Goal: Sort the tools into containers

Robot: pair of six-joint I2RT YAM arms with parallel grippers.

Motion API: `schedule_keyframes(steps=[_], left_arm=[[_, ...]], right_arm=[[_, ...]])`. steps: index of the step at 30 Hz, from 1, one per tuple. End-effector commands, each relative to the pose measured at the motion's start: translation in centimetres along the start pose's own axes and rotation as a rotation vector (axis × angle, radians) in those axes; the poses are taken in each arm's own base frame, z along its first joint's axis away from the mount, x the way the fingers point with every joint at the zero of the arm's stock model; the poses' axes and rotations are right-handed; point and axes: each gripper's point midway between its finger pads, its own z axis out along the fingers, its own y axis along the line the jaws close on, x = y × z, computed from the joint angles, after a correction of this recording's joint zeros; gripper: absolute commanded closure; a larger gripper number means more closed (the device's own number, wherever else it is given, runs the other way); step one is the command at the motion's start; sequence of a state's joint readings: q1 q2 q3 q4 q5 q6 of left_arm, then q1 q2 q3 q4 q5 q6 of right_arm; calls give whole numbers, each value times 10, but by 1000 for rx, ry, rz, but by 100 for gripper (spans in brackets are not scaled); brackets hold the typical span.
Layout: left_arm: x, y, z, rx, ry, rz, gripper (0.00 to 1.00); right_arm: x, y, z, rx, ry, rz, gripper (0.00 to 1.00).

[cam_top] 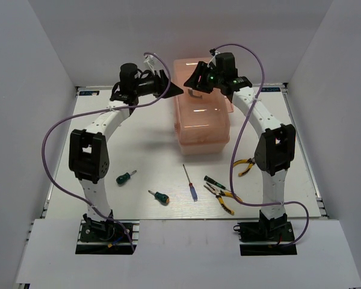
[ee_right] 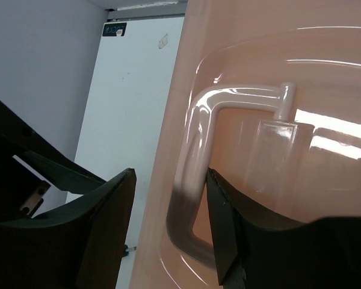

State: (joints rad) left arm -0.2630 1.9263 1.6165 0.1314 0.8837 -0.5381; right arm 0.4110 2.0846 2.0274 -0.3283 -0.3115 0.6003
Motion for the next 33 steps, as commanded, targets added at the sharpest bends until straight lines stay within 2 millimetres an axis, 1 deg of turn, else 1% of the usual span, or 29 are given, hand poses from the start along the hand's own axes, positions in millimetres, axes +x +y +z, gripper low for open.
schedule_keyframes(steps=[1, 2, 3, 4, 5, 7, 8, 9, 10, 11, 12, 13, 14, 15, 16, 17, 18, 19, 20, 23, 24, 25, 26, 27, 29, 30, 31, 32, 33], left_arm=[[-9, -29, 12, 86, 19, 52, 26], [-8, -26, 14, 82, 24, 43, 26], [0, -23, 20, 85, 41, 30, 26], [3, -25, 24, 90, 49, 26, 26], [-2, -26, 24, 83, 42, 29, 26], [7, -20, 35, 64, 64, 22, 26], [9, -18, 34, 60, 71, 26, 26], [8, -10, 37, 29, 65, 24, 26], [7, -18, 40, 39, 70, 37, 26], [10, -10, 42, 19, 77, 30, 26], [11, -10, 49, 3, 76, 28, 26], [11, -5, 50, -13, 79, 32, 26], [17, -4, 54, -25, 98, 26, 26], [14, 3, 57, -57, 91, 21, 26], [11, 5, 56, -74, 88, 30, 26], [17, 8, 61, -88, 102, 31, 26], [13, 12, 60, -135, 97, 20, 26], [19, 15, 63, -148, 110, 23, 26], [17, 17, 63, -169, 107, 21, 26], [22, 28, 66, -229, 122, 21, 26], [27, 30, 69, -247, 134, 12, 26], [27, 30, 69, -247, 134, 12, 26], [27, 36, 69, -275, 132, 9, 28], [32, 34, 74, -270, 145, 5, 28], [31, 41, 72, -313, 136, 5, 29], [36, 38, 74, -309, 148, 2, 29], [35, 41, 74, -326, 142, 4, 29], [35, 45, 72, -353, 141, 1, 30], [42, 45, 76, -350, 151, -11, 30]], right_arm=[[-14, 40, -14, -121, -15, -11, 44], [-15, 40, -14, -121, -18, -9, 44], [-13, 39, -13, -120, -12, -8, 44], [-16, 38, -14, -118, -19, -7, 44], [-15, 36, -14, -117, -15, -3, 44], [-15, 36, -14, -119, -14, 0, 45], [-16, 35, -14, -117, -14, 5, 45], [-14, 34, -13, -117, -10, 6, 45], [-15, 35, -14, -121, -11, 4, 45], [-15, 35, -14, -123, -8, 10, 45], [-15, 34, -13, -122, -9, 12, 45], [-15, 35, -14, -124, -9, 11, 45], [-14, 34, -13, -123, -6, 13, 45], [-15, 30, -14, -117, -6, 18, 45], [-15, 33, -14, -121, -7, 17, 45], [-16, 34, -13, -126, -9, 16, 45], [-16, 34, -14, -128, -8, 20, 45], [-15, 32, -14, -126, -5, 22, 45], [-15, 33, -14, -128, -5, 25, 45], [-17, 32, -15, -135, -3, 35, 45], [-19, 33, -16, -139, -9, 34, 45], [-20, 34, -17, -144, -10, 36, 44], [-25, 34, -20, -144, -24, 26, 42], [-27, 34, -23, -136, -29, 21, 42], [-47, 26, -32, -87, -95, -45, 40], [-52, 24, -36, -69, -106, -60, 40], [-67, 15, -45, -23, -159, -120, 40], [-71, 8, -48, 5, -171, -136, 40], [-73, -1, -52, 43, -178, -149, 40]])
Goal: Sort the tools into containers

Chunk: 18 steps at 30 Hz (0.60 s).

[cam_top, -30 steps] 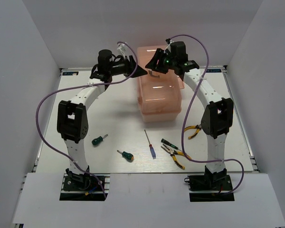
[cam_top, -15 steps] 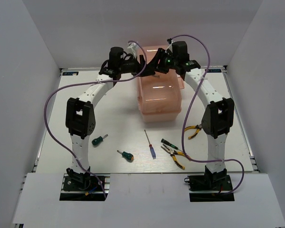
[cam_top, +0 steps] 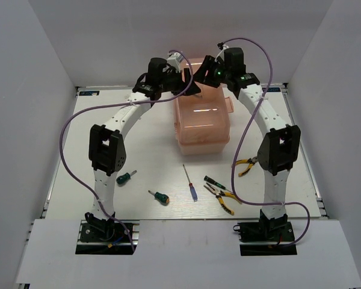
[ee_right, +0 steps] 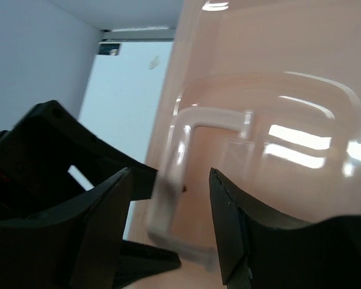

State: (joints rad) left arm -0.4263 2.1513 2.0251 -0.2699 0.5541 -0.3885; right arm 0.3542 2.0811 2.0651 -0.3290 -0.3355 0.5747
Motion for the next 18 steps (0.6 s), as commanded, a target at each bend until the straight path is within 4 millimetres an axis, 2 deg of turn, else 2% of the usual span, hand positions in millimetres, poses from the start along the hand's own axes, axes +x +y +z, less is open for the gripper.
schedule_keyframes(steps=[1, 2, 3, 4, 5, 6, 7, 8, 9, 10, 11, 12, 13, 14, 15, 16, 18], left_arm=[[27, 24, 6, -128, 66, -56, 32], [23, 28, 8, -149, 57, -55, 32], [19, 26, 7, -146, 49, -50, 35], [26, 29, 10, -177, 66, -67, 37], [25, 29, 11, -178, 68, -68, 38], [22, 30, 10, -191, 64, -68, 41], [28, 38, 10, -225, 82, -80, 42], [22, 36, 8, -231, 71, -76, 44], [28, 34, 13, -227, 84, -76, 45], [25, 37, 11, -250, 75, -74, 47], [23, 35, 10, -251, 74, -85, 49], [27, 38, 13, -254, 83, -89, 51], [22, 37, 12, -259, 69, -83, 56], [22, 39, 15, -259, 68, -92, 61], [22, 39, 15, -259, 68, -93, 65], [21, 37, 17, -249, 66, -103, 74], [22, 36, 19, -241, 72, -117, 81]], right_arm=[[-59, -6, -46, 115, -172, -169, 40], [-56, -18, -49, 151, -166, -194, 40], [-67, -28, -62, 185, -193, -215, 40], [-72, -42, -68, 216, -205, -212, 40], [-72, -63, -76, 254, -198, -206, 40], [-71, -69, -81, 268, -193, -209, 40], [-66, -82, -84, 288, -178, -193, 40], [-67, -110, -95, 333, -172, -177, 40], [-68, -116, -101, 341, -174, -167, 40], [-57, -123, -101, 322, -136, -147, 40], [-60, -144, -110, 339, -134, -119, 40], [-46, -158, -107, 335, -93, -98, 39], [-37, -158, -108, 265, -52, -73, 39], [-23, -167, -103, 238, -5, -76, 37], [-19, -183, -104, 228, 13, -54, 37], [-6, -179, -100, 139, 64, -49, 37], [12, -193, -92, 89, 120, -30, 36]])
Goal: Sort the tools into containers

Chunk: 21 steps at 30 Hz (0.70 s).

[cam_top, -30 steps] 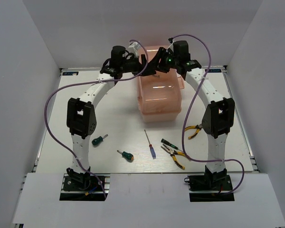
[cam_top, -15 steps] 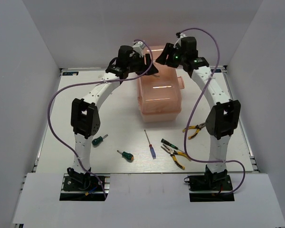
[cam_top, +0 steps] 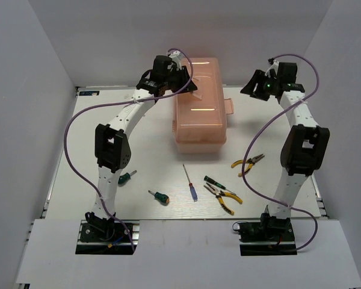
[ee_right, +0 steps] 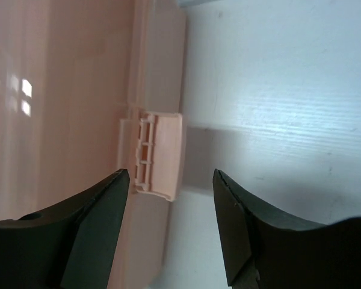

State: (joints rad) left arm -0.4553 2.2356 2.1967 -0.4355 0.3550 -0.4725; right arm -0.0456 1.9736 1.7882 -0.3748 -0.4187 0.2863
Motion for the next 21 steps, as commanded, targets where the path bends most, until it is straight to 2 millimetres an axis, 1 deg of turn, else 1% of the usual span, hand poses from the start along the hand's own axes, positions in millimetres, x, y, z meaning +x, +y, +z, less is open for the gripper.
schedule_keyframes(steps=[1, 3, 5, 7, 8, 10, 11, 13, 14, 15, 16, 17, 19, 20, 21], left_arm=[[24, 18, 8, -57, 73, -2, 85], [25, 15, 8, -41, 81, -12, 85], [23, 14, 8, -38, 73, -19, 87], [21, 13, 9, -34, 65, -26, 87], [25, 14, 12, -30, 77, -38, 87], [25, 14, 12, -30, 77, -38, 87], [23, 13, 12, -27, 69, -44, 87], [21, 9, 11, -13, 66, -41, 89], [24, 12, 14, -17, 74, -54, 89], [21, 8, 13, -4, 69, -50, 93], [21, 8, 13, -4, 69, -50, 95], [22, 6, 13, 5, 74, -61, 99], [12, 0, 11, 19, 48, -50, 100], [12, -1, 11, 19, 48, -62, 100], [9, -4, 11, 33, 40, -57, 100]], right_arm=[[41, 17, 13, -228, 144, -22, 36], [43, 18, 17, -261, 154, -16, 36], [47, 13, 26, -279, 168, 2, 36], [54, 13, 33, -303, 190, 29, 36], [57, 13, 37, -311, 198, 37, 36], [62, 15, 38, -324, 211, 50, 36], [68, 10, 44, -323, 226, 62, 36], [71, 9, 48, -329, 228, 68, 36], [76, 5, 54, -332, 241, 88, 38], [76, 6, 56, -343, 241, 91, 40], [78, 7, 59, -362, 244, 92, 45], [82, 8, 59, -382, 257, 112, 57], [81, 12, 58, -412, 253, 112, 73], [81, 14, 57, -418, 251, 112, 80], [82, 13, 55, -432, 256, 120, 89]])
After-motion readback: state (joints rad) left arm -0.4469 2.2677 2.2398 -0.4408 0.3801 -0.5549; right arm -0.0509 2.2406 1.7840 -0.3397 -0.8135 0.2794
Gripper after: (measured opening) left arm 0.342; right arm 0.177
